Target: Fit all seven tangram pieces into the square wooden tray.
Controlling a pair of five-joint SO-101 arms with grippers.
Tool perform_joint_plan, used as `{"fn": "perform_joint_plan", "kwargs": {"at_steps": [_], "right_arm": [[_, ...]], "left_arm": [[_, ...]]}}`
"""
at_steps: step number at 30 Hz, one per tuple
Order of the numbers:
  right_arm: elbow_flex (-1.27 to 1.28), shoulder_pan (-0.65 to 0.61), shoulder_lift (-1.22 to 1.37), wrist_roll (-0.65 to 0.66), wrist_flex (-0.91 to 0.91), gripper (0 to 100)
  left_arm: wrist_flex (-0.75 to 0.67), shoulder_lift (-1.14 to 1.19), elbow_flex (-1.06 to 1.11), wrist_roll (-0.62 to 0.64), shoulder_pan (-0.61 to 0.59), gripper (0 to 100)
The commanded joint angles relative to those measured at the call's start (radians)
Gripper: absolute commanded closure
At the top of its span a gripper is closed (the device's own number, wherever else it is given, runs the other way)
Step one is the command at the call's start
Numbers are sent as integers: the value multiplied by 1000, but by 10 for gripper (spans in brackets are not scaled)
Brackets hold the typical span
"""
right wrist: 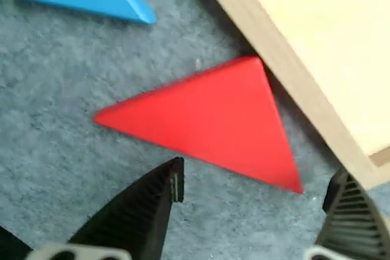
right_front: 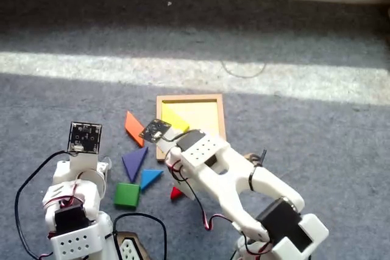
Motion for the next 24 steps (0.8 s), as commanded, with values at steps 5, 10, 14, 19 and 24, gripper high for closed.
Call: {"fn": "perform_joint_plan", "kwargs": {"at_steps": [5,10,14,19,24], "right_arm": [[-7,-58,85,9,-94,646],[-27,-58,124,5,-163,649],[-44,-53,125,3,-166,652],[-44,-53,143,6,-170,771],[-44,-50,154,5,-159,831]], "left_arm": [[-34,-7,10,2,-27,783],[-34,-7,12,2,-27,783],[-34,-7,12,2,-27,784],[-34,-7,12,2,-27,784],[-34,-7,12,2,-27,786]]}}
